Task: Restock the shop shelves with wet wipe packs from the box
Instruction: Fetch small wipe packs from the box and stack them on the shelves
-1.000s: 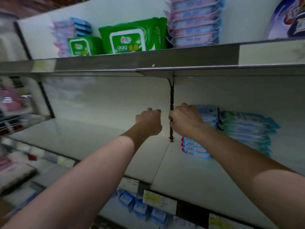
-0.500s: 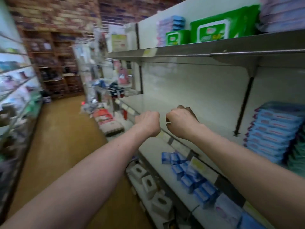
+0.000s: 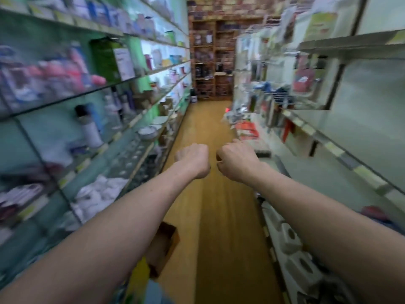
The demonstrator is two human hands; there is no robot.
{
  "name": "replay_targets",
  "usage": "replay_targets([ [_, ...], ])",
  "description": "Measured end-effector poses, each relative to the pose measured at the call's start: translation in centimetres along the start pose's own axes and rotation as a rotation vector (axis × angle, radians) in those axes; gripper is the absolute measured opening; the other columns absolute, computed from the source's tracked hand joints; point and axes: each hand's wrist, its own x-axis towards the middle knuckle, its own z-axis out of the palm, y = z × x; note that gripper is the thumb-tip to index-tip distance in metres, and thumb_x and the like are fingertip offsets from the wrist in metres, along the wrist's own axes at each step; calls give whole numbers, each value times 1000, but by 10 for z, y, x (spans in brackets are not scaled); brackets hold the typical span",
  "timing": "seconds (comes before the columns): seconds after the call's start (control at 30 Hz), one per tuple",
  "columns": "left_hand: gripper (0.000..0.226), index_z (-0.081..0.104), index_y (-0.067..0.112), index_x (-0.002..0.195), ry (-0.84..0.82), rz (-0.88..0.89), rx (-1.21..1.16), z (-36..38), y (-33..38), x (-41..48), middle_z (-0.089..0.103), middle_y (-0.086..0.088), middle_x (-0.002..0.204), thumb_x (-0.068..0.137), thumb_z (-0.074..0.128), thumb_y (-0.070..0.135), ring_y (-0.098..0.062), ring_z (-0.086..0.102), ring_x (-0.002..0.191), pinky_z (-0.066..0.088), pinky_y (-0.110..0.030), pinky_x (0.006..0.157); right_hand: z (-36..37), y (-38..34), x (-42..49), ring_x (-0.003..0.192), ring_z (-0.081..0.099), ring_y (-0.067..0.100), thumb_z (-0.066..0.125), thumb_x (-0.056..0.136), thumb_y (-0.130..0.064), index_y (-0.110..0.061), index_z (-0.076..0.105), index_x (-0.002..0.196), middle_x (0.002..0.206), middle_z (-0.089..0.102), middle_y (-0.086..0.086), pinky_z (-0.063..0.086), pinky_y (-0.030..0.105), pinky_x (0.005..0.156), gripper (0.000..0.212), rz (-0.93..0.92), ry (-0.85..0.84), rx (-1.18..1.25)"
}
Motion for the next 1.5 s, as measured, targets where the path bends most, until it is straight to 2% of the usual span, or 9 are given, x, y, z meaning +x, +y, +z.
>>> replay_targets([
  [0.2, 18, 60, 19, 109, -95, -164, -18, 22, -132, -48, 60, -5, 112, 91, 60, 22, -27, 58, 101, 43, -36, 71, 23, -132, 26, 110, 49, 27, 48, 96, -23, -15, 63, 112, 112, 63, 8, 39, 36, 89, 23, -185, -95, 121],
  [0.67, 25, 60, 20, 111, -322, -394, -98, 116, -339, -136, 60, -6, 118, 88, 62, 30, -29, 59, 109, 42, -36, 73, 101, -361, 37, 118, 46, 28, 52, 95, -34, -15, 61, 113, 119, 61, 7, 37, 36, 88, 28, -384, -379, 222],
  [0.8, 21, 63, 20, 106, -385, -474, -157, 154, -370, -160, 64, -6, 111, 87, 60, 28, -29, 62, 99, 43, -35, 69, 134, -397, 31, 114, 47, 30, 48, 96, -19, -15, 57, 99, 112, 62, 10, 34, 33, 78, 10, -464, -463, 184],
  [0.93, 21, 63, 17, 109, -494, -560, -189, 191, -396, -182, 60, -5, 115, 90, 57, 23, -29, 59, 101, 43, -36, 70, 173, -418, 26, 107, 52, 30, 46, 95, -18, -16, 58, 93, 109, 63, 9, 35, 32, 78, 11, -520, -525, 207],
  [1.13, 8, 59, 14, 96, -618, -688, -302, 247, -404, -206, 57, -8, 98, 93, 56, 20, -28, 57, 89, 44, -35, 68, 239, -425, 13, 96, 51, 30, 43, 98, -16, -11, 55, 88, 93, 59, 9, 37, 35, 84, 17, -546, -699, 195],
  [1.2, 11, 57, 13, 97, -658, -715, -341, 269, -403, -213, 59, -11, 105, 94, 54, 23, -30, 58, 93, 46, -36, 71, 259, -426, 5, 85, 46, 28, 42, 100, -17, -8, 50, 88, 76, 48, 5, 39, 38, 88, 18, -569, -739, 187],
  [1.27, 27, 59, 12, 115, -676, -743, -362, 292, -401, -221, 59, -13, 119, 93, 55, 27, -32, 58, 105, 48, -36, 79, 278, -428, -4, 89, 47, 30, 41, 99, -18, -10, 50, 102, 71, 44, 4, 40, 39, 90, 12, -602, -749, 191],
  [1.4, 37, 56, 14, 124, -718, -805, -409, 334, -393, -241, 57, -12, 129, 94, 54, 35, -32, 55, 115, 46, -35, 85, 313, -441, -29, 108, 55, 29, 46, 97, -18, -10, 63, 112, 109, 64, 11, 42, 34, 86, 24, -682, -804, 206],
  [1.5, 35, 57, 16, 121, -769, -848, -408, 359, -389, -255, 55, -11, 130, 94, 54, 37, -32, 54, 117, 45, -35, 88, 332, -455, -50, 113, 54, 29, 47, 95, -16, -11, 64, 114, 117, 63, 11, 44, 34, 90, 26, -730, -857, 234],
])
